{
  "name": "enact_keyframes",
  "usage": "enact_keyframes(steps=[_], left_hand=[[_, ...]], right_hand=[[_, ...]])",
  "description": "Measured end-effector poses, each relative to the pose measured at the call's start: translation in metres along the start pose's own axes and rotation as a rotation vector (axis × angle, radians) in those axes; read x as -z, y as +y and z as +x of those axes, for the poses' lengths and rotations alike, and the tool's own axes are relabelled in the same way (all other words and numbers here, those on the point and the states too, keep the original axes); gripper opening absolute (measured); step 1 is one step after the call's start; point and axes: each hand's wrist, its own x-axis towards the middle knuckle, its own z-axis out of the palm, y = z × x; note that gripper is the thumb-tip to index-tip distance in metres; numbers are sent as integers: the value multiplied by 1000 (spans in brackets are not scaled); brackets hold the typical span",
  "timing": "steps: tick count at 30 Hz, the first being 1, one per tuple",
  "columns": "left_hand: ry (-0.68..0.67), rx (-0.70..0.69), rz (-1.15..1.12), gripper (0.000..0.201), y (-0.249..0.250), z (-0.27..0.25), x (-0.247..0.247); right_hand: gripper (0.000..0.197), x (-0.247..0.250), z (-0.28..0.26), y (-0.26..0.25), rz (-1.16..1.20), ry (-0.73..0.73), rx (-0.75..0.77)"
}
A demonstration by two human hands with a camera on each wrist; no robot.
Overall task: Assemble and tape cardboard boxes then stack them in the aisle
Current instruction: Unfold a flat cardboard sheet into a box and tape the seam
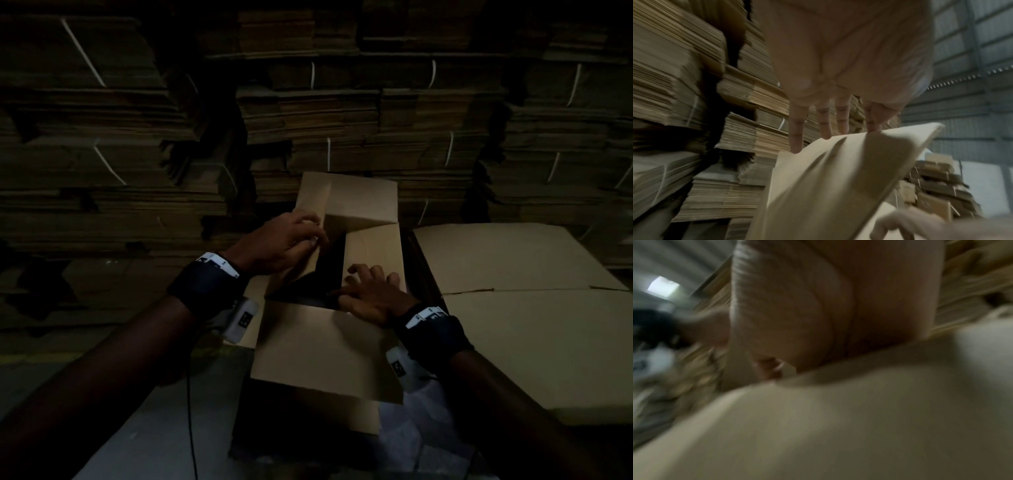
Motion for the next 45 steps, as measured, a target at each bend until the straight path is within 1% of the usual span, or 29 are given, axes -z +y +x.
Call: enact_keyframes(steps=[1,3,4,5,8,12,15,16,18,19,20,22,23,24,25,26,27,28,29,31,32,33,34,35,37,39,41,42,45], left_hand=[[18,4,-1,42,0,-2,2],[40,16,2,43,-1,-7,2],[45,28,1,43,-1,-9,2],[50,47,-1,44,-1,-12,3],[115,80,-6,49,-3,-17,8],[246,64,36,51,1,-26,23],[319,102,161,54,1,-31,34],[316,128,228,59,-3,-34,36],[250,252,368,68,-12,-41,39],[197,349,433,66,-15,-44,39],[129,448,501,64,-16,-47,38],[-75,618,593,64,-16,-53,31],[-187,660,602,73,-17,-56,26],[-287,672,576,91,-20,-58,19],[-366,675,502,108,-22,-60,11],[-424,685,400,119,-24,-64,1],[-472,698,288,124,-27,-67,-10],[-500,710,180,131,-27,-71,-22],[-500,713,57,139,-26,-75,-34],[-417,676,-193,151,-24,-83,-59],[-347,655,-283,153,-24,-87,-70],[-270,641,-335,152,-25,-90,-79],[-197,631,-356,150,-25,-93,-86],[-138,628,-369,147,-22,-95,-91],[-57,624,-401,141,-11,-96,-97],[-19,641,-405,131,2,-94,-102],[25,663,-433,129,13,-92,-110],[54,668,-447,129,17,-91,-116],[131,695,-427,122,31,-92,-133]], right_hand=[[55,-3,2,-1,-31,16,-1],[75,-9,7,-4,-78,49,-22],[79,-10,7,-5,-71,71,-26],[77,-9,7,-6,-48,95,-20],[44,3,0,-4,120,227,58],[30,25,-16,6,383,507,130],[9,40,-31,25,462,595,152],[8,45,-37,32,475,610,159],[15,56,-49,46,441,649,166],[16,62,-55,53,391,672,150],[15,65,-60,62,336,679,104],[15,66,-72,76,215,641,-26],[15,62,-76,85,160,605,-105],[10,59,-79,91,123,549,-186],[9,56,-81,92,119,455,-271],[23,51,-81,91,127,344,-356],[38,45,-79,91,120,209,-430],[51,40,-78,87,93,87,-475],[70,35,-78,80,88,-11,-484],[122,17,-69,76,228,-125,-431],[147,8,-66,71,327,-142,-391],[164,-4,-62,70,427,-119,-352],[169,-15,-59,70,520,-60,-321],[163,-26,-57,69,593,29,-315],[142,-44,-56,72,688,209,-268],[127,-47,-58,75,721,278,-214],[124,-42,-58,85,697,267,-220],[128,-37,-57,89,684,240,-243],[156,-18,-52,93,620,114,-346]])
